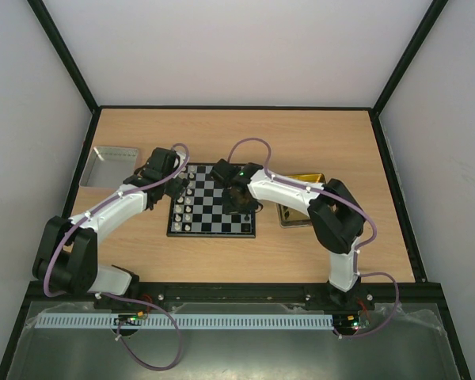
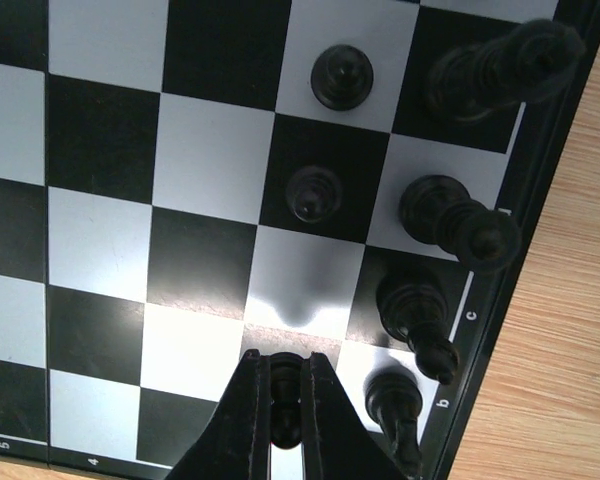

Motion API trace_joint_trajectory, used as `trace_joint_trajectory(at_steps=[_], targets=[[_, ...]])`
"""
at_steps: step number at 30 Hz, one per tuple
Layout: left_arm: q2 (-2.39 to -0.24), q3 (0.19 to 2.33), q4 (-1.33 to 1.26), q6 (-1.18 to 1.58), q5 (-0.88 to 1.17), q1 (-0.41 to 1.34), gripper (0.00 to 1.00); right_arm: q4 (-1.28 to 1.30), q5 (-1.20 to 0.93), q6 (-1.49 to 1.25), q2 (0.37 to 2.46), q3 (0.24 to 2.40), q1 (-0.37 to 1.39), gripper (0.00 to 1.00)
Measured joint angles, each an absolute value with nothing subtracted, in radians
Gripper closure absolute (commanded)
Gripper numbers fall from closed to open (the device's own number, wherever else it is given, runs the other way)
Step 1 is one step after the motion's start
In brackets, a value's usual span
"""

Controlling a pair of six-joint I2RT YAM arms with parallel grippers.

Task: Set up the chess pieces on the board
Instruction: Place the chess piece on the chessboard.

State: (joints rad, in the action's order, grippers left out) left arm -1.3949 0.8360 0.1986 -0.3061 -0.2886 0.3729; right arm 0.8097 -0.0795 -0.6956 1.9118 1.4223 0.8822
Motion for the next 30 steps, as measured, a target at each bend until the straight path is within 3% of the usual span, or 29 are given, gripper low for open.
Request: trace_joint_trajectory(at_steps=[30], targets=[[-1.394,0.829,0.192,-0.307,-0.289,0.373,0.01,0.805,-0.062,-0.685,1.962,1.465,0.876,0.98]])
